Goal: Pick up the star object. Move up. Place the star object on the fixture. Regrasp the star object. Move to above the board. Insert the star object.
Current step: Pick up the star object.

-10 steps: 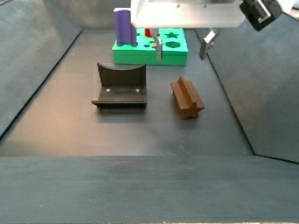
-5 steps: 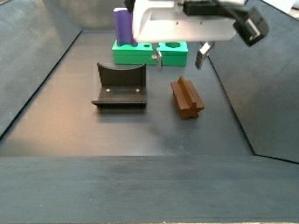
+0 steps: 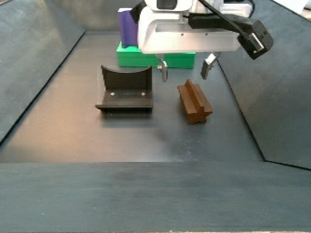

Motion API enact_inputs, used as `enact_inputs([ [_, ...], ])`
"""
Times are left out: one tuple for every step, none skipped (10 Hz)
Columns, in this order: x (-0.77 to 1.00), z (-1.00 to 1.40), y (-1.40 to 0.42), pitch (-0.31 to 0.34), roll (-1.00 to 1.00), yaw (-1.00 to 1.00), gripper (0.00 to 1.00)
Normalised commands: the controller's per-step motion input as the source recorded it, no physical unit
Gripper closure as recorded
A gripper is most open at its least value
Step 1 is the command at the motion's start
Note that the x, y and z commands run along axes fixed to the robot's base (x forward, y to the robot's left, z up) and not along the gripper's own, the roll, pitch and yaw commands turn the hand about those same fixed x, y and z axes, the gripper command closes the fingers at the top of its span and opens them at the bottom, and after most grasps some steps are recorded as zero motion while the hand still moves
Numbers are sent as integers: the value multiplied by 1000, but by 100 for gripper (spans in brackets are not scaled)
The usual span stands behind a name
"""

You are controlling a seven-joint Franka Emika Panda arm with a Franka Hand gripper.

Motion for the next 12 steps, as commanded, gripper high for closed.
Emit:
enact_inputs([
  [14, -603, -6, -227, -171, -80, 0],
  [0, -769, 0, -211, -79, -46, 0],
  [0, -769, 0, -210, -81, -37, 0],
  [0, -740, -3, -221, -91, -54, 0],
  [0, -777, 0, -214, -73, -69, 0],
  [0, -851, 0, -204, -26, -9, 0],
  [-214, -677, 9, -186, 81, 0, 0],
  [0, -140, 0, 10, 201, 0, 0],
  [0, 0, -14, 0, 13, 0, 0],
  [0, 0, 0, 0, 0, 0, 0],
  [0, 0, 0, 0, 0, 0, 100],
  [0, 0, 0, 0, 0, 0, 100],
])
